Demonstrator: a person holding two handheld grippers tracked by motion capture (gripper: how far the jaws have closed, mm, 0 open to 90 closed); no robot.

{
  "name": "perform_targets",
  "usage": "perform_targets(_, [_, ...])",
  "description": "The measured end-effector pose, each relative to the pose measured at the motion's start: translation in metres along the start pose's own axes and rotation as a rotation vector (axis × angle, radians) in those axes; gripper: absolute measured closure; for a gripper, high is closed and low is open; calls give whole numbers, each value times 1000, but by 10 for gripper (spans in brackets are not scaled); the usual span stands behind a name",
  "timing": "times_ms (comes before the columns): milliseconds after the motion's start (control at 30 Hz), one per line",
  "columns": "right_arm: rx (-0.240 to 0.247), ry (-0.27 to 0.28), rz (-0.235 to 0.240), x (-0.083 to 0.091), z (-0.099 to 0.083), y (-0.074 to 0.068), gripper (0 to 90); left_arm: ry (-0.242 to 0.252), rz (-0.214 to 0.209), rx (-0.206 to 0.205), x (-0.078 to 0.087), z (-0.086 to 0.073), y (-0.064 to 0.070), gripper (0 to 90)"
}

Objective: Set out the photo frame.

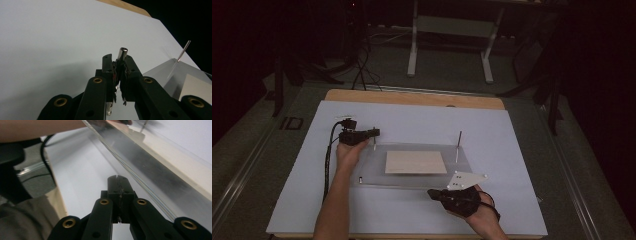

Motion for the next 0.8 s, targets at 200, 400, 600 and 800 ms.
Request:
perform_targets(200, [-23, 20, -64, -1, 0, 2, 900, 1, -18, 5, 0, 0, -2, 825])
perform_targets(400, [-24, 50, -92, 1, 3, 2, 900, 11, -45, 16, 0, -1, -4, 818])
perform_targets(600, [-24, 52, -93, 3, 5, 3, 900, 14, -57, 37, -1, -2, -4, 810])
perform_targets(800, [-28, 56, -95, 4, 6, 4, 900, 5, -52, 33, 0, -3, -4, 807])
Point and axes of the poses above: each handheld gripper's, and its own axes: x roughly backward along the jaws, z roughly out of its top, y roughly to its right, the point moved 2 cm from there along -x, roughly forward along the jaws, and after that the axes turned 15 degrees about -y, right-handed, at the moved point
